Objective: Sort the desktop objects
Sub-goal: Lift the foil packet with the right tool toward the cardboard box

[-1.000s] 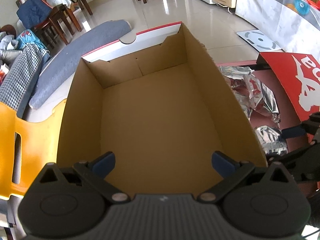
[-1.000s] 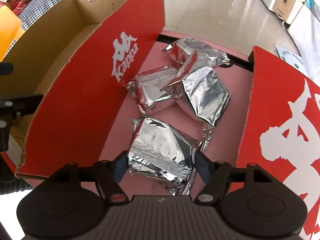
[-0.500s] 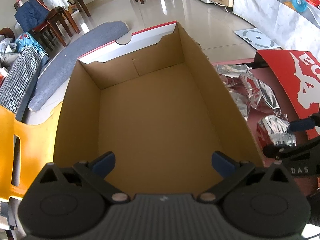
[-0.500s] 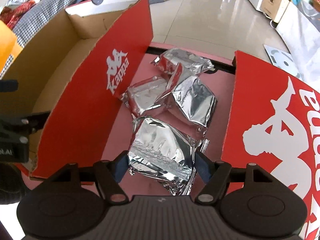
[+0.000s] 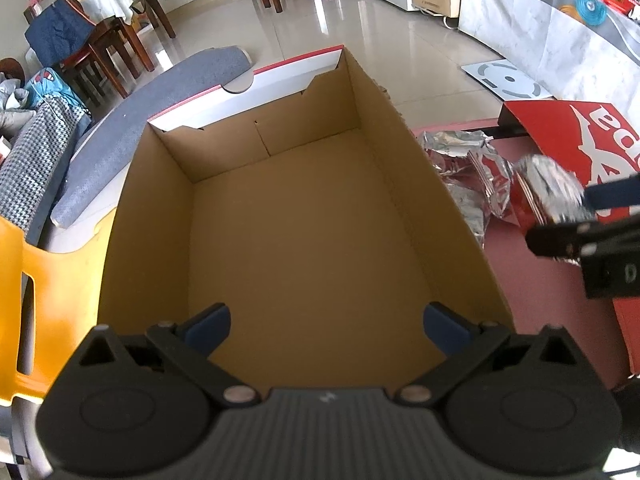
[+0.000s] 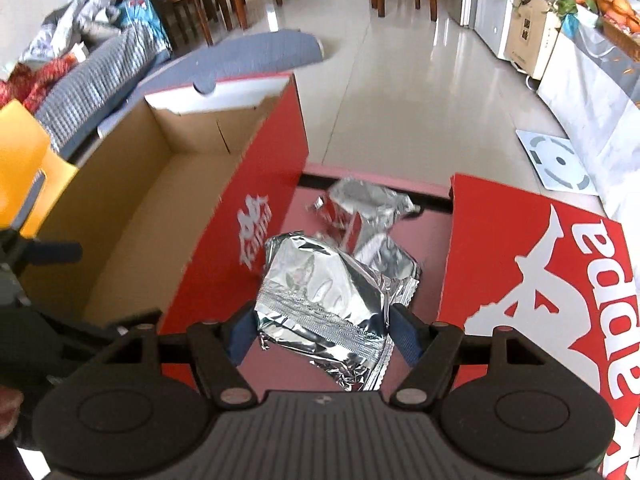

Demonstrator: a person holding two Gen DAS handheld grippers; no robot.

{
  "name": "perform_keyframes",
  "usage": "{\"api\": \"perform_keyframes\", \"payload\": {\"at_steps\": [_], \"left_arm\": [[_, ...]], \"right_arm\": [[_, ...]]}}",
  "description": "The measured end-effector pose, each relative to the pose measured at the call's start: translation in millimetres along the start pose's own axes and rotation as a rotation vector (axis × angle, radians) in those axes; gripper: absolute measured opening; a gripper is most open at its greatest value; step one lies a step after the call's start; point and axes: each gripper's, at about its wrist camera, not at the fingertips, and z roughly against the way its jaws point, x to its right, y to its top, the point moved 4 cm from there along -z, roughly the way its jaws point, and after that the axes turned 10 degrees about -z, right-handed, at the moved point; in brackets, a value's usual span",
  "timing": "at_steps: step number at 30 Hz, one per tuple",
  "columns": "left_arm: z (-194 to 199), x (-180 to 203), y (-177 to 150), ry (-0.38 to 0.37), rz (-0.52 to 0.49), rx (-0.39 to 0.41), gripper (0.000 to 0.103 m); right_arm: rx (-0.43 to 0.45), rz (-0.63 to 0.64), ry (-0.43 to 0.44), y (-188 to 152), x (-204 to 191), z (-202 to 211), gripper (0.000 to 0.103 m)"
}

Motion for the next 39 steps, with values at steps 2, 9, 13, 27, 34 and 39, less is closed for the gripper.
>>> {"api": "perform_keyframes", "payload": {"at_steps": [2,9,13,27,34,39], "left_arm": [[0.5,-0.3,-0.4,-0.003,0.002,0.004,0.103],[1.9,-7.1,-0.3,-0.008,0.032,0.016,0.103],[2.6,-13.2,-0.6,-0.001,0.050,0.018,0.103],[9.5,-44.4,-10.2,0.048,0.116,0.023,0.103],[11.7,-53.0,-19.3,0.064,0.122,0.018,0.103],[12.5,-56.7,-26.3,0.054,0.131,0.011,0.103]], "right_arm": [[0.016,-0.007,0.009,4.1,-2.8,3.5,0.070],[0.063,-0.002,0.045,14.9,-18.6,13.2,0.070],[0.081,0.003,0.070,20.4,-29.4,15.6,0.070],[0.110,0.048,0.150,33.7,-71.0,14.7,0.070],[0.106,0.071,0.209,36.7,-95.0,7.5,0.070],[0.080,0.108,0.249,34.6,-113.6,-3.3,0.070]]}}
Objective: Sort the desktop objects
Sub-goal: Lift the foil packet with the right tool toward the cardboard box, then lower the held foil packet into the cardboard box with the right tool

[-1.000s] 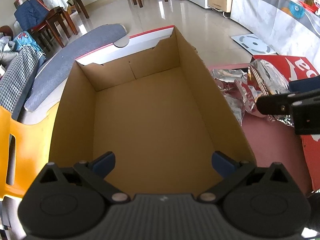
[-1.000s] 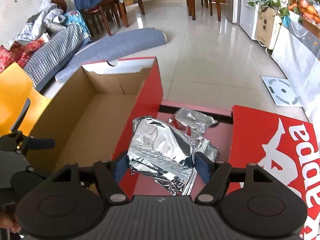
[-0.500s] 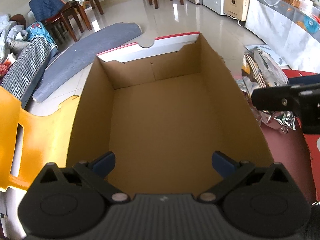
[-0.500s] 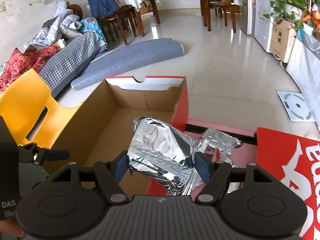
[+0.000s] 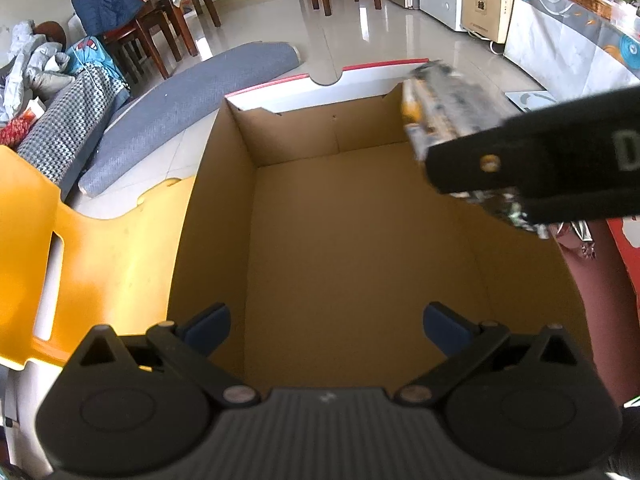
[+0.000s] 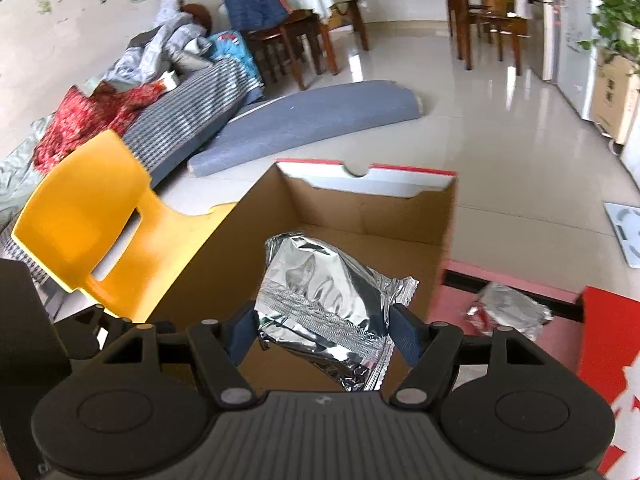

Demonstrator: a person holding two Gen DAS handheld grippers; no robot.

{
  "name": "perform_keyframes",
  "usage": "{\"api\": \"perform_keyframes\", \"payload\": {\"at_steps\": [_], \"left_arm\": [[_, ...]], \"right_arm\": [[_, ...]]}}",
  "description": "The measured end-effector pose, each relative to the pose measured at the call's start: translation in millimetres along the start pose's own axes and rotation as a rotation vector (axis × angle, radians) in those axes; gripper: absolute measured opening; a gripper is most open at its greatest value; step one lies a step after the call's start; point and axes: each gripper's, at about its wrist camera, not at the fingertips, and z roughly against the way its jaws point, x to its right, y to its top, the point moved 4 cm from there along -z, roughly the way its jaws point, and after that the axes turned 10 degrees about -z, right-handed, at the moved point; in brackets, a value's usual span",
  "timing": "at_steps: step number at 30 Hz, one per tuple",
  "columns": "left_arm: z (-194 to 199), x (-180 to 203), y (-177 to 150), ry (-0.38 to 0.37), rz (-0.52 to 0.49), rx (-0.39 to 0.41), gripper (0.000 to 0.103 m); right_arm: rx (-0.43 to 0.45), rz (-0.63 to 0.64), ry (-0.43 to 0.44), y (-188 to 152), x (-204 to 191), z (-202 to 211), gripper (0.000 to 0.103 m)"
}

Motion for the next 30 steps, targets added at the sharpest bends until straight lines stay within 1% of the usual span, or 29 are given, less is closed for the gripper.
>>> {"api": "perform_keyframes", "payload": {"at_steps": [6,18,21,25,30], "left_arm": [[0.9,-4.1,-6.7,0.010,0.000,-0.004,0.103],[-7.5,-2.2,-16.2,0.014,-0.020,-0.055,0.103],[-11.0,-3.0,-18.8,0.013,-0.016,-0.069,0.103],[-14.1,-4.9,-22.2,0.019,-0.007,-0.085,0.103],[-17.3,-7.3,-25.7,0.027,0.003,-0.103,0.103]], "right_arm": [[-0.056,0.027,0.033,-4.8,-11.6,-22.7,0.070],[-0.216,0.029,-0.017,-25.3,-12.5,-74.8,0.070],[-0.242,0.035,-0.008,-28.1,-13.5,-83.7,0.070],[-0.266,0.033,-0.019,-31.8,-13.7,-91.8,0.070],[-0.319,0.025,-0.023,-37.6,-11.6,-103.9,0.071]]}}
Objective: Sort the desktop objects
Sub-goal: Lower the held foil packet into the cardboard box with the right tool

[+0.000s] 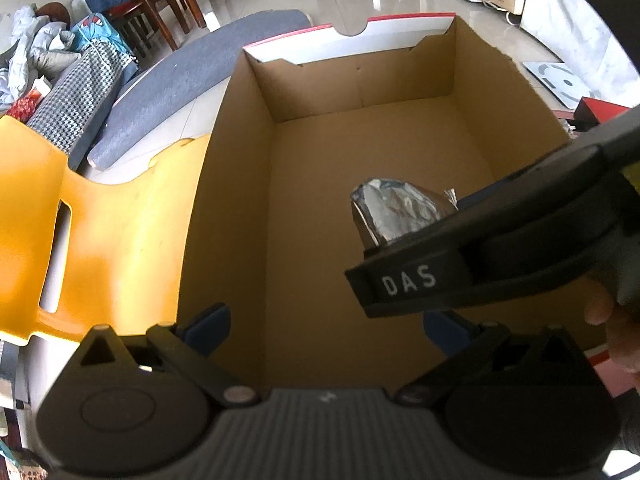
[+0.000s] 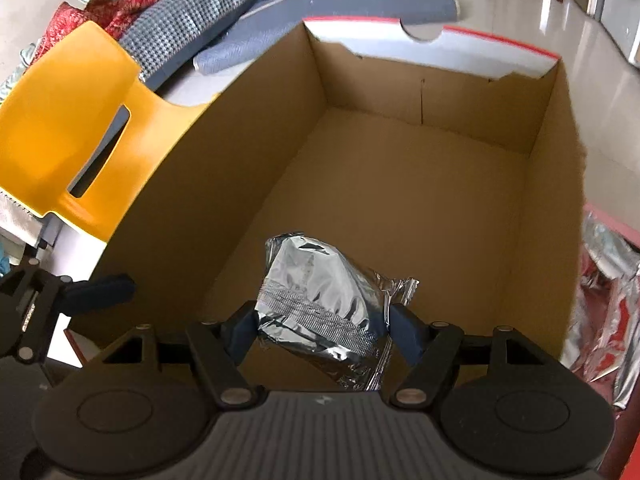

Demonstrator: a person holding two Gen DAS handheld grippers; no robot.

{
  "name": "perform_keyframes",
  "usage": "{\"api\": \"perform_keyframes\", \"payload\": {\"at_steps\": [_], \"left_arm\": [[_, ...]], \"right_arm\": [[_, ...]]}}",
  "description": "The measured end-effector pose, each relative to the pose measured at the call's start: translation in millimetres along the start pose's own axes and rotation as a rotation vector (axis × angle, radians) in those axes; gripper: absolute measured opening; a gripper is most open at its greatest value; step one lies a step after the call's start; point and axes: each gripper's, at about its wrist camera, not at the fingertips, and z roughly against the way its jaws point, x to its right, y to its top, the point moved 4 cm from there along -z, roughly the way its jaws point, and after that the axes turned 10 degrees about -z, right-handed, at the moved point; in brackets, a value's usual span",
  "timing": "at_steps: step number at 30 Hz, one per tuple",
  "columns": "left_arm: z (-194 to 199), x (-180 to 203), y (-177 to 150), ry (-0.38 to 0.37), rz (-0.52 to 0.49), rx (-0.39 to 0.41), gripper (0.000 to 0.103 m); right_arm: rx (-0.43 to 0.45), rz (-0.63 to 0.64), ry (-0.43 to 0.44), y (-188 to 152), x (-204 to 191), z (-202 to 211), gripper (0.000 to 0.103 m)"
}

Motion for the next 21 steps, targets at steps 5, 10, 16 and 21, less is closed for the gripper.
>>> {"api": "perform_keyframes", "payload": {"at_steps": [5,10,16,21], "left_arm": [[-1.3,0.5,-0.6,0.003,-0.001,-0.006,0.103],[-1.8,0.8,-0.5,0.004,0.003,-0.011,0.103],[-0.6,0.9,0.2,0.010,0.013,-0.006,0.103],[2.7,0.7,2.5,0.014,0.025,0.008,0.103]], "right_arm": [[-0.024,-0.022,-0.040,-1.2,6.3,-6.3,0.072],[-0.013,-0.026,-0.034,-2.4,6.2,-2.7,0.073],[0.018,-0.021,-0.021,-1.8,1.4,5.4,0.073],[0.067,-0.018,-0.027,-0.6,-1.4,20.0,0.073]]}}
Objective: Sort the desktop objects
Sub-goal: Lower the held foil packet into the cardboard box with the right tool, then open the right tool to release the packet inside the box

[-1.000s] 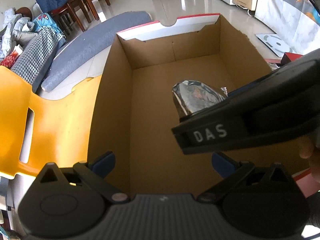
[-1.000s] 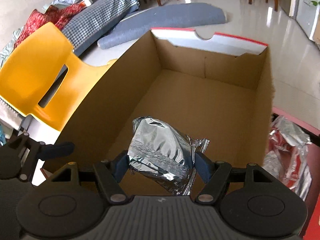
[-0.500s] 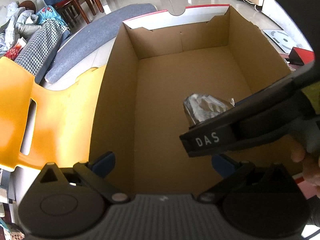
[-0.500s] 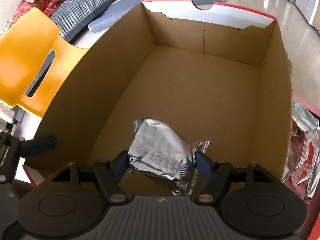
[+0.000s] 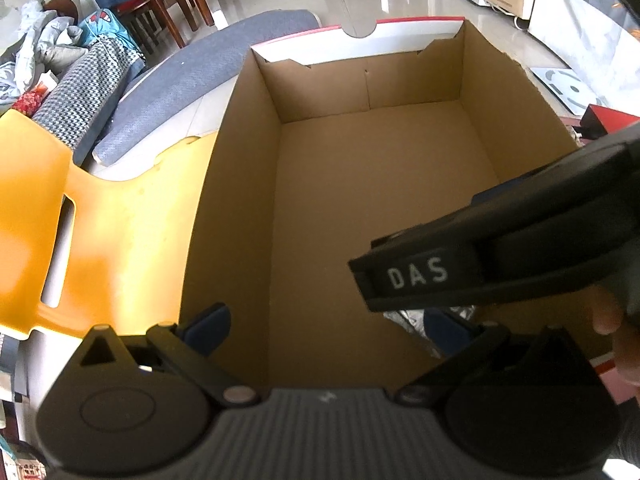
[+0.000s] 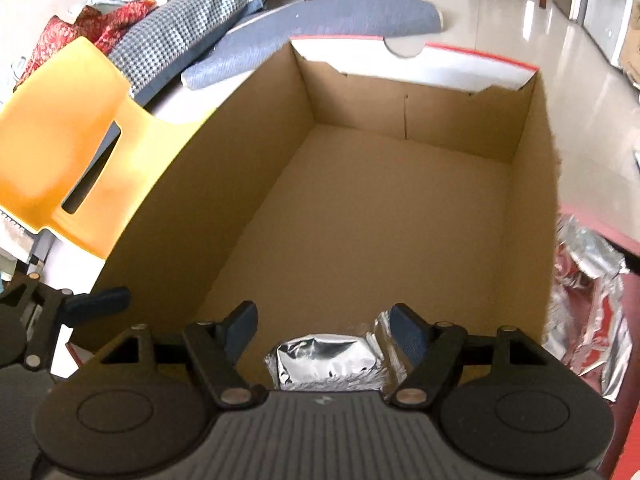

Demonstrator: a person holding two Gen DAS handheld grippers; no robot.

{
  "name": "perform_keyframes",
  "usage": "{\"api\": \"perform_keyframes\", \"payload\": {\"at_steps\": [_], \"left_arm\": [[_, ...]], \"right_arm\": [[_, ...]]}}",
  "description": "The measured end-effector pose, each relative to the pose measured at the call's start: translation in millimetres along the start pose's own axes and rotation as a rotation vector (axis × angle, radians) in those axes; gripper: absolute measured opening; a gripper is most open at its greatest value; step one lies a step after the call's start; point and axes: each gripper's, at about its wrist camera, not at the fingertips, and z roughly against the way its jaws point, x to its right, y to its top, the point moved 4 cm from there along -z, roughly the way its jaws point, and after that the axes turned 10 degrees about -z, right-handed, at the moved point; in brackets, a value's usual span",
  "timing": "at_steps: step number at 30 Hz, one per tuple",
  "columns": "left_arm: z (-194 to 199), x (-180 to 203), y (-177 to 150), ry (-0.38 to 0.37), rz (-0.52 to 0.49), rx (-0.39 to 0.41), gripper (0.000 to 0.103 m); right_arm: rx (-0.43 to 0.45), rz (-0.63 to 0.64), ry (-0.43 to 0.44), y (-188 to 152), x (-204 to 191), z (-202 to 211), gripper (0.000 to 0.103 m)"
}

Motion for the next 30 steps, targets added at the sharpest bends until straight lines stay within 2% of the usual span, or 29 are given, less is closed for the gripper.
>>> {"api": "perform_keyframes", "payload": {"at_steps": [12,30], "left_arm": [[15.6,6.3,8.8,-0.030,0.025,0.058,0.103],[42.1,17.3,35.7,-0.032,0.032,0.182,0.103]], "right_arm": [[0.086,0.011,0.010,2.2,0.0,33.7,0.074],[0.231,-0.003,-0.015,3.1,16.7,87.7,0.074]]}}
